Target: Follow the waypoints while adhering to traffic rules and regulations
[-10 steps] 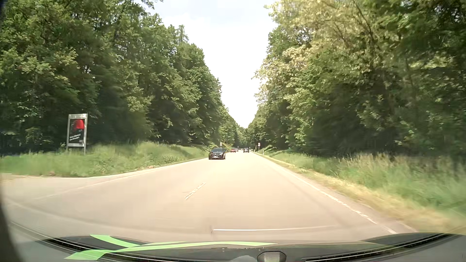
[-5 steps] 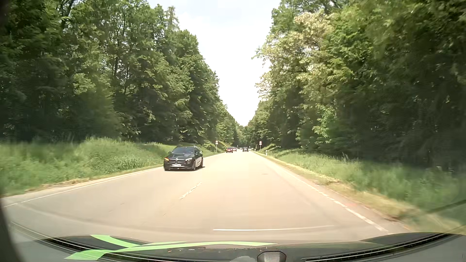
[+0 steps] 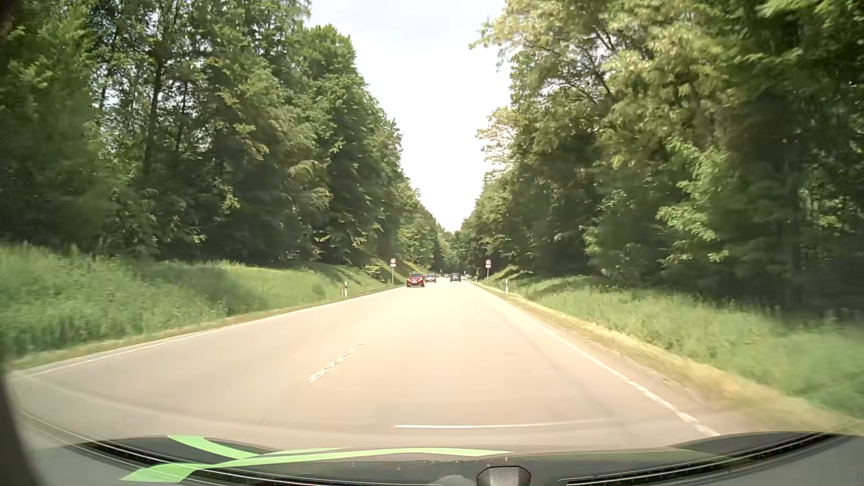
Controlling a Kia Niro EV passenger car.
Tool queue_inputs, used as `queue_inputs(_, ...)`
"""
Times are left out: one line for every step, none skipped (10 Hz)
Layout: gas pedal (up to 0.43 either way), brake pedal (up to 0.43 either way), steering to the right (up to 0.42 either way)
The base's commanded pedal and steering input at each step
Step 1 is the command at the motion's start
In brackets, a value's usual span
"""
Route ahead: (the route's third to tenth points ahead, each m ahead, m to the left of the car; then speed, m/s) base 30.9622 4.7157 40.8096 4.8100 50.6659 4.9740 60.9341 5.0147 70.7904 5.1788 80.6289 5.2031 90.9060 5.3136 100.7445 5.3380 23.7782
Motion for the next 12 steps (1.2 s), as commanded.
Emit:
queue_inputs(0.248,0.0,-0.004)
queue_inputs(0.248,0.0,-0.004)
queue_inputs(0.248,0.0,-0.004)
queue_inputs(0.248,0.0,-0.004)
queue_inputs(0.248,0.0,-0.005)
queue_inputs(0.24,0.0,-0.005)
queue_inputs(0.228,0.0,-0.005)
queue_inputs(0.228,0.0,-0.005)
queue_inputs(0.228,0.0,-0.005)
queue_inputs(0.22,0.0,-0.005)
queue_inputs(0.209,0.0,-0.005)
queue_inputs(0.197,0.0,-0.005)
